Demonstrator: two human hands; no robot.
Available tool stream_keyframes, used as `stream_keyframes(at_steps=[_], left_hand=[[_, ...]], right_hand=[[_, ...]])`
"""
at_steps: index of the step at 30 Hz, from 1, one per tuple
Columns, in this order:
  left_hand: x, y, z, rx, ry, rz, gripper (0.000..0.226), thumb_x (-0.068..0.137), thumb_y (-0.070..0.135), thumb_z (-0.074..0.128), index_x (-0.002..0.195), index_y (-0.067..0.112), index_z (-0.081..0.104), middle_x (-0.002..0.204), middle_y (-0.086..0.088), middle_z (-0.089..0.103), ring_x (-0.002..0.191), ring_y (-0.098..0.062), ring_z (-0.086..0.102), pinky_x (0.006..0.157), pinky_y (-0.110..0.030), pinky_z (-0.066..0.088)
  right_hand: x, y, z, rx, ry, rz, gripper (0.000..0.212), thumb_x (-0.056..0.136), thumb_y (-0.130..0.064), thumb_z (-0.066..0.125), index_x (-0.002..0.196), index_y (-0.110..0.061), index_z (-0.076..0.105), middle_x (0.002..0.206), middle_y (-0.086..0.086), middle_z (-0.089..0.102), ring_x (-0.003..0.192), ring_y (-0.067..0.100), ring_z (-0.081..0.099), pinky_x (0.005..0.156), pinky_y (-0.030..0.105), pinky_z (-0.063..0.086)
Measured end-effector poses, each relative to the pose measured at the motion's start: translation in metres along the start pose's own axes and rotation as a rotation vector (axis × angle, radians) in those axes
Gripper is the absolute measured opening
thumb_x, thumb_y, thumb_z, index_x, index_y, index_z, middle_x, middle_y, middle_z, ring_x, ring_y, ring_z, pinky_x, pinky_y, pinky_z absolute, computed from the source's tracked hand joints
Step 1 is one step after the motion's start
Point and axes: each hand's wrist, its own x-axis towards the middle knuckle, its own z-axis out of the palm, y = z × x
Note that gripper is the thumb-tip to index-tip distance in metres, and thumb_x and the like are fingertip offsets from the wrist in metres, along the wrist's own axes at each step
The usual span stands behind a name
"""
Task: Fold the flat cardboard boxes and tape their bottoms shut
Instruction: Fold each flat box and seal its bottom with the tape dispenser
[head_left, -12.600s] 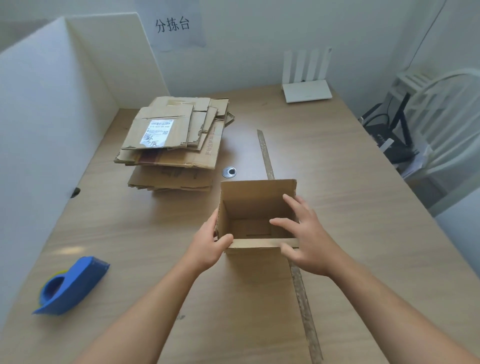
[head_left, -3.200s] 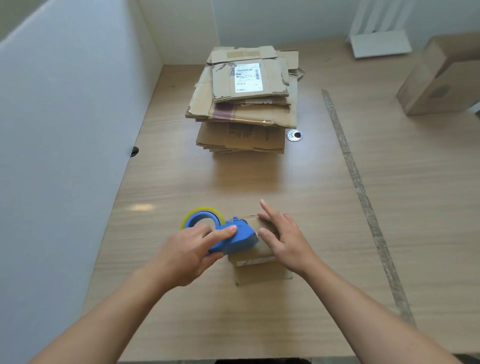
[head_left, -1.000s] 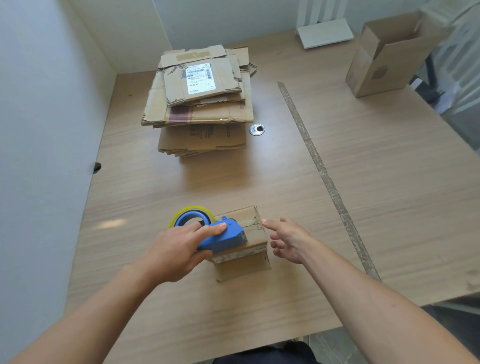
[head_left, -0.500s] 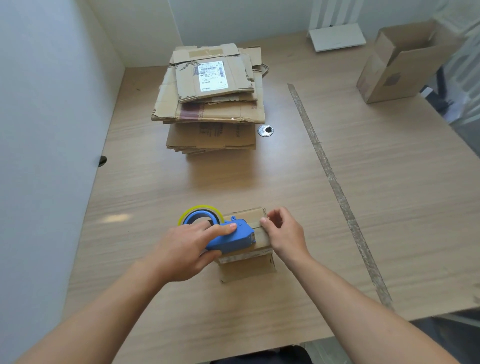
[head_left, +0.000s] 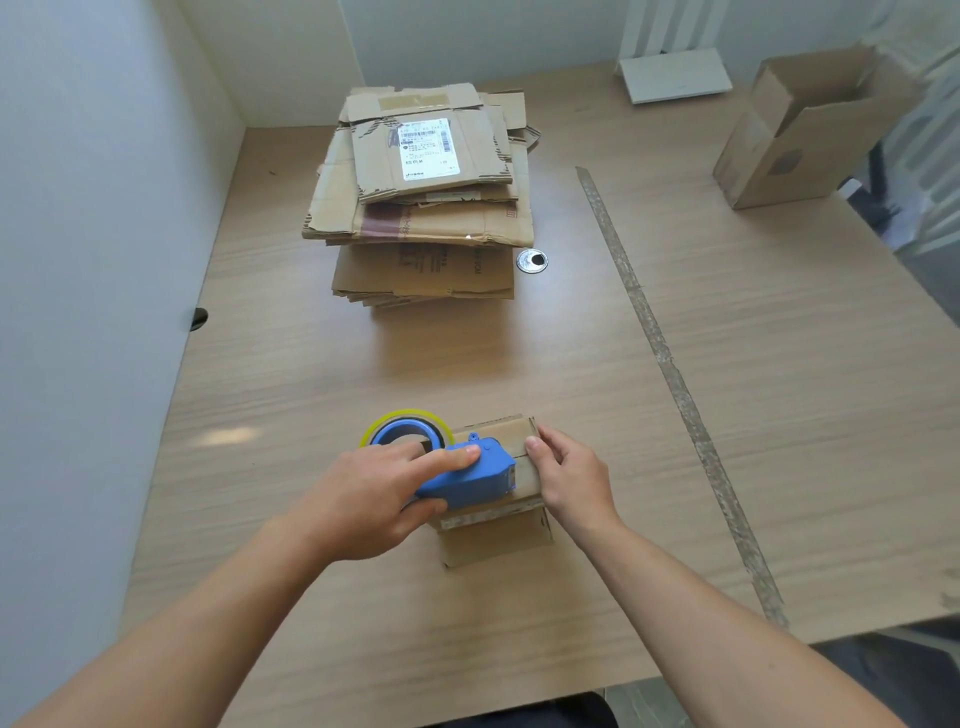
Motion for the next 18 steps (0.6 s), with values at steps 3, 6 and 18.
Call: stream_keyframes(at_steps=[3, 6, 18], left_hand=[[0.000, -0.003, -0.011, -0.020, -0.047, -0.005, 0.060, 0.080, 0.066, 0.020, 0.135, 0.072, -0.004, 0.115, 0.012, 0.059, 0.098, -0.016, 0.059, 0.077, -0.034, 0.050], [0.003, -0.001, -0.027, -0.043, -0.059, -0.026, 0.065, 0.078, 0.064, 0.026, 0.142, 0.061, 0.015, 0.126, 0.016, 0.060, 0.099, -0.015, 0.058, 0.079, -0.030, 0.047], [-0.025, -0.065, -0.072, -0.269, -0.359, -0.311, 0.052, 0.063, 0.068, 0.042, 0.115, 0.074, 0.039, 0.116, 0.022, 0.064, 0.100, -0.004, 0.059, 0.088, -0.033, 0.050]], right_hand=[[0.000, -0.003, 0.001, -0.049, -0.017, -0.034, 0.039, 0.101, -0.029, 0.055, 0.137, -0.016, 0.059, 0.135, -0.001, 0.062, 0.130, 0.017, 0.053, 0.101, 0.018, 0.035], [-0.001, -0.005, 0.006, -0.074, -0.036, -0.049, 0.039, 0.101, -0.030, 0.053, 0.139, -0.021, 0.057, 0.135, -0.002, 0.063, 0.128, 0.018, 0.054, 0.101, 0.020, 0.037], [0.001, -0.007, 0.005, -0.111, -0.044, -0.024, 0.038, 0.101, -0.031, 0.054, 0.137, -0.021, 0.059, 0.139, -0.001, 0.059, 0.133, 0.013, 0.050, 0.101, 0.014, 0.032]])
